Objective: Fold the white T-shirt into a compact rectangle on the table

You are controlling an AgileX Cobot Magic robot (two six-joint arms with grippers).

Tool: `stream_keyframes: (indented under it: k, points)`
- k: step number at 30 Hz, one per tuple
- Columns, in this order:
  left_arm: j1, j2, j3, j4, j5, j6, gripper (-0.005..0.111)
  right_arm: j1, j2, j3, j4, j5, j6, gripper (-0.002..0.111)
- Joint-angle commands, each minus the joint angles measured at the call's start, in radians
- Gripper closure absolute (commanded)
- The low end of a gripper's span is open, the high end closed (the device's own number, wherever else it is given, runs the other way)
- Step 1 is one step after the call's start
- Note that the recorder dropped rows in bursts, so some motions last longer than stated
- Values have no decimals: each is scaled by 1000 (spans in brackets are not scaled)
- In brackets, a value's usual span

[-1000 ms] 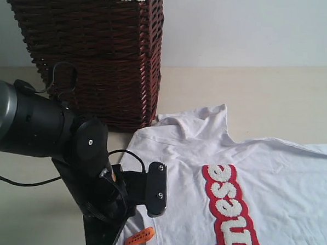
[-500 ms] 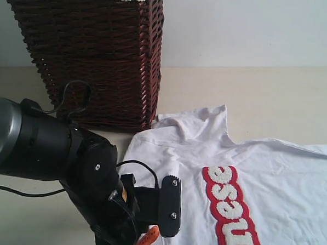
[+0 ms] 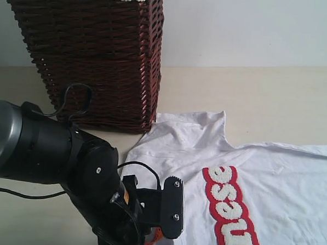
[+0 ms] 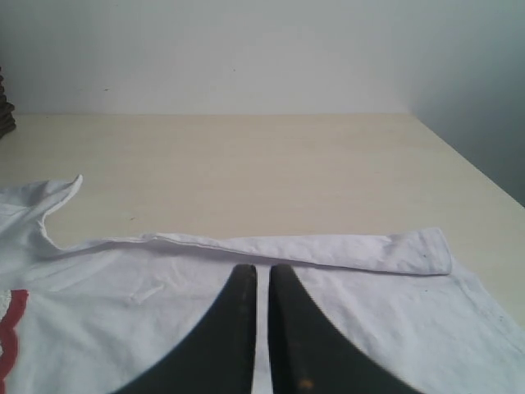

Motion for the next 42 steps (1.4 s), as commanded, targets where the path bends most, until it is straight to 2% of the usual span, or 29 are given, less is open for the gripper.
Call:
stream_keyframes:
  k: [1, 17, 20, 25, 29, 33, 34, 37, 40, 42]
  points:
    - [-3, 31, 24, 27, 13, -2, 107, -5, -4, 5, 2, -11, -1, 100]
    - [-3, 31, 24, 25, 11, 3, 107, -5, -4, 5, 2, -11, -1, 100]
    - [-3, 31, 24, 25, 11, 3, 107, -5, -4, 5, 60, -33, 40, 100]
    - [-3, 31, 24, 25, 11, 3, 107, -5, -4, 5, -154, -70, -73, 100]
    - [-3, 31, 24, 25, 11, 3, 107, -8, 18, 5, -173, -80, -109, 100]
    - [-3, 31, 24, 25, 8, 3, 107, -7, 365, -70, -175, -66, -247, 100]
    - [-3, 31, 24, 25, 6, 3, 107, -7, 568, -144, -210, -74, -313, 100]
    - [-3, 31, 24, 25, 6, 3, 107, -7, 943, -389, -234, -28, -337, 100]
    - [-3, 31, 24, 25, 6, 3, 107, -7, 1100, -583, -195, -153, -91, 100]
    - [-3, 31, 24, 25, 6, 3, 107, -7, 1129, -682, -155, -169, 96, 100]
